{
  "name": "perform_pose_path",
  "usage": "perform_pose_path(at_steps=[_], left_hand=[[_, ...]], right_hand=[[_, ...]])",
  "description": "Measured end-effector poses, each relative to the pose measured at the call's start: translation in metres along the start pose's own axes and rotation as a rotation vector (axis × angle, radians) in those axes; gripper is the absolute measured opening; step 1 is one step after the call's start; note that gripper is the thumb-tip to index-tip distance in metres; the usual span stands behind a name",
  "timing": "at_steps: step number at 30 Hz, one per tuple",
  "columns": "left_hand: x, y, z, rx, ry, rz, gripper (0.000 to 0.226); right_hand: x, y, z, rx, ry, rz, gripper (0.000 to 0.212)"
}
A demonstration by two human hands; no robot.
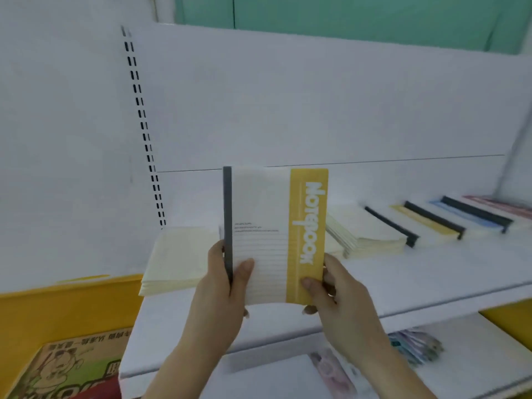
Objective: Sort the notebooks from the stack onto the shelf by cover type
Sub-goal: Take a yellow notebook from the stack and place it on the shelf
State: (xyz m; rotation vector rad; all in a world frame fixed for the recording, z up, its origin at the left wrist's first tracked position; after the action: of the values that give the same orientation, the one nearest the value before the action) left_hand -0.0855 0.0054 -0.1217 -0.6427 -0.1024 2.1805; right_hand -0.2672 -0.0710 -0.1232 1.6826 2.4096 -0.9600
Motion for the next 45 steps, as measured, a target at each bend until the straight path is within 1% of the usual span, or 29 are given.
perform_pose_path(at_steps=[2, 4, 6, 10, 12, 14, 18, 20, 22, 24, 26, 28, 30, 31, 33, 35, 36, 37, 39, 42, 45], left_hand=[[0.003, 0.023, 0.004, 0.029, 0.051, -0.01, 0.056], [0.008, 0.053, 0.01, 0.009, 0.113, -0.07, 0.064], [0.015, 0.086, 0.022, -0.039, 0.16, -0.181, 0.072], [0.025, 0.15, 0.048, -0.111, 0.206, -0.422, 0.109], [0.026, 0.181, 0.059, -0.197, 0.233, -0.516, 0.114], [0.026, 0.212, 0.068, -0.298, 0.25, -0.552, 0.111], [0.02, 0.275, 0.09, -0.405, 0.274, -0.503, 0.102], [0.018, 0.306, 0.103, -0.421, 0.302, -0.465, 0.097], [0.015, 0.333, 0.113, -0.45, 0.312, -0.455, 0.102], [0.01, 0.356, 0.118, -0.517, 0.318, -0.467, 0.104], [0.004, 0.373, 0.121, -0.602, 0.326, -0.49, 0.102], [-0.006, 0.388, 0.121, -0.675, 0.325, -0.504, 0.1], [-0.02, 0.4, 0.12, -0.736, 0.321, -0.498, 0.098], [-0.028, 0.405, 0.119, -0.766, 0.324, -0.489, 0.097], [-0.047, 0.414, 0.114, -0.818, 0.338, -0.469, 0.095], [-0.064, 0.421, 0.11, -0.841, 0.341, -0.459, 0.093], [-0.073, 0.424, 0.109, -0.846, 0.334, -0.459, 0.093], [-0.082, 0.427, 0.108, -0.852, 0.324, -0.466, 0.093], [-0.1, 0.433, 0.105, -0.852, 0.287, -0.485, 0.089], [-0.12, 0.44, 0.104, -0.856, 0.244, -0.488, 0.072], [-0.131, 0.449, 0.1, -0.898, 0.173, -0.533, 0.058]], right_hand=[[0.011, -0.025, 0.006, 0.023, 0.059, 0.078, 0.026], [0.021, -0.052, 0.013, 0.074, 0.081, 0.137, 0.031], [0.03, -0.082, 0.024, 0.151, 0.083, 0.191, 0.035], [0.046, -0.143, 0.058, 0.282, 0.108, 0.29, 0.044], [0.05, -0.172, 0.076, 0.324, 0.117, 0.315, 0.044], [0.049, -0.2, 0.093, 0.379, 0.098, 0.319, 0.048], [0.035, -0.253, 0.13, 0.495, 0.055, 0.306, 0.051], [0.022, -0.281, 0.151, 0.52, 0.083, 0.308, 0.061], [0.007, -0.308, 0.171, 0.501, 0.119, 0.286, 0.069], [-0.009, -0.328, 0.184, 0.517, 0.102, 0.229, 0.065], [-0.026, -0.341, 0.195, 0.589, 0.035, 0.158, 0.057], [-0.046, -0.346, 0.205, 0.673, -0.02, 0.087, 0.053], [-0.068, -0.348, 0.213, 0.744, -0.079, 0.018, 0.057], [-0.078, -0.348, 0.217, 0.78, -0.11, -0.016, 0.062], [-0.1, -0.349, 0.226, 0.866, -0.147, -0.093, 0.081], [-0.119, -0.352, 0.234, 0.968, -0.148, -0.182, 0.102], [-0.129, -0.353, 0.238, 1.0, -0.15, -0.211, 0.106], [-0.139, -0.353, 0.24, 1.015, -0.161, -0.222, 0.106], [-0.16, -0.353, 0.247, 1.027, -0.191, -0.231, 0.1], [-0.188, -0.347, 0.263, 0.993, -0.187, -0.269, 0.098], [-0.208, -0.341, 0.284, 0.924, -0.131, -0.359, 0.1]])
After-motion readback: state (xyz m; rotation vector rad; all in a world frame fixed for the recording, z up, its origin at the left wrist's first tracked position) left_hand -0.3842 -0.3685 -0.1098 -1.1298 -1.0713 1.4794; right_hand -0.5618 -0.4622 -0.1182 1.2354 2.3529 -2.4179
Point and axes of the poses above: each hand's wrist, its own x-axis away from the middle knuckle, its own y-axis out of the palm, z = x × y, the point moved 4 cm from there along -x, towards the middle knuckle, and after that the axes turned 5 degrees about x, right-handed, at the moved point
